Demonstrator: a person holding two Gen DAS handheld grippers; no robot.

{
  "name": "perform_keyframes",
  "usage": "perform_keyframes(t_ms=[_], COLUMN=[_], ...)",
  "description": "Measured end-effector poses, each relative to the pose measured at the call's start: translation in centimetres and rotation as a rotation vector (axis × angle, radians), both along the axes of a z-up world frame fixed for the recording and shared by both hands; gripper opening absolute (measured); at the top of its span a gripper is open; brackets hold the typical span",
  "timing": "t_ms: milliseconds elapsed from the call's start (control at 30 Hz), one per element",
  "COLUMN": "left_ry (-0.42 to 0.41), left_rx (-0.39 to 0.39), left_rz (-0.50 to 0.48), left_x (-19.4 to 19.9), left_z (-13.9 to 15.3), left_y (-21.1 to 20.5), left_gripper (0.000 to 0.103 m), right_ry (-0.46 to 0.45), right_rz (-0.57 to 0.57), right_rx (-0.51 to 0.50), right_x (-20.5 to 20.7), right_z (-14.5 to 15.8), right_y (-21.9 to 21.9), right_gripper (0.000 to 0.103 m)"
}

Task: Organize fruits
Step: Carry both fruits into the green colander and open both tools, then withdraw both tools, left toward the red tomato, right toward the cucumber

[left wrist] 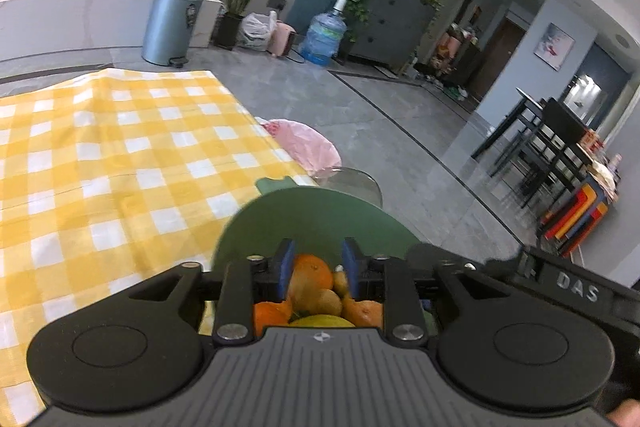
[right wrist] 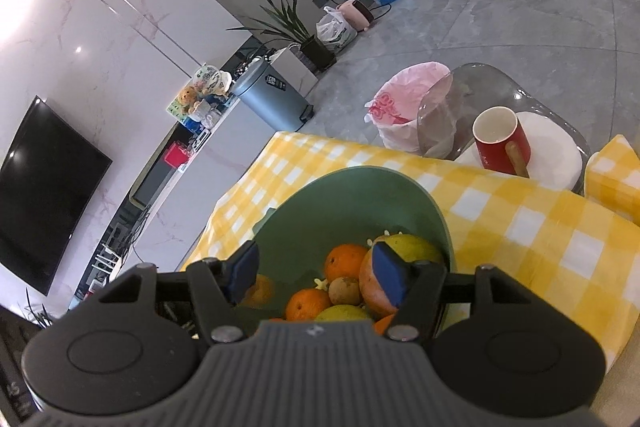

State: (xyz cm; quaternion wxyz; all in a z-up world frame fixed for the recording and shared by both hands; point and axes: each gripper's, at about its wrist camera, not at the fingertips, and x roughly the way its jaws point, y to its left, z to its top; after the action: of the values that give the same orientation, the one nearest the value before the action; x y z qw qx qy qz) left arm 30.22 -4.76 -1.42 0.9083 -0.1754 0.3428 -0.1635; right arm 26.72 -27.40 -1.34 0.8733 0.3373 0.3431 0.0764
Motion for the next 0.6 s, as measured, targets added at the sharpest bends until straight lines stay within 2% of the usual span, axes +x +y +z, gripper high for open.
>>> perform_keyframes(t_ms=[33, 67, 100, 267, 333, 367, 600], left_ry=[0.008, 0.015, 0.013, -0.038, -0.026, -0.017, 0.019], left_rx=[-0.005, -0.012, -0.015, 0.029, 0.046, 0.054, 0.115], left_rz=[0.002, -0.012, -0.015, 0.065, 0.084, 0.085, 0.145], left_x=[0.0, 0.0, -0.3, -3.9, -5.3, -5.8, -9.5], left_z=[0.0, 0.0, 0.2, 1.8, 2.3, 2.5, 4.1], left_y=[0.2, 0.4, 0.7, 3.5, 4.8, 5.4, 8.7], left_gripper=[0.062, 0.078, 0.081, 0.086, 0.086, 0.086, 0.086], right_ry=[0.002, 0.003, 0.003, 0.008, 0.008, 0.005, -0.028], right_rz=[0.003, 0.004, 0.005, 0.047, 0.064, 0.083, 0.198], right_rx=[0.0, 0.001, 0.002, -0.023, -0.032, -0.037, -0.053], right_x=[-0.1, -0.1, -0.2, -1.1, -1.6, -1.8, -3.9], right_z=[0.0, 0.1, 0.1, 0.5, 0.7, 0.9, 2.5], right_y=[0.0, 0.0, -0.1, 0.1, 0.5, 0.8, 4.7], right_gripper=[0.061, 0.061, 0.061, 0.061, 0.058, 0.054, 0.052])
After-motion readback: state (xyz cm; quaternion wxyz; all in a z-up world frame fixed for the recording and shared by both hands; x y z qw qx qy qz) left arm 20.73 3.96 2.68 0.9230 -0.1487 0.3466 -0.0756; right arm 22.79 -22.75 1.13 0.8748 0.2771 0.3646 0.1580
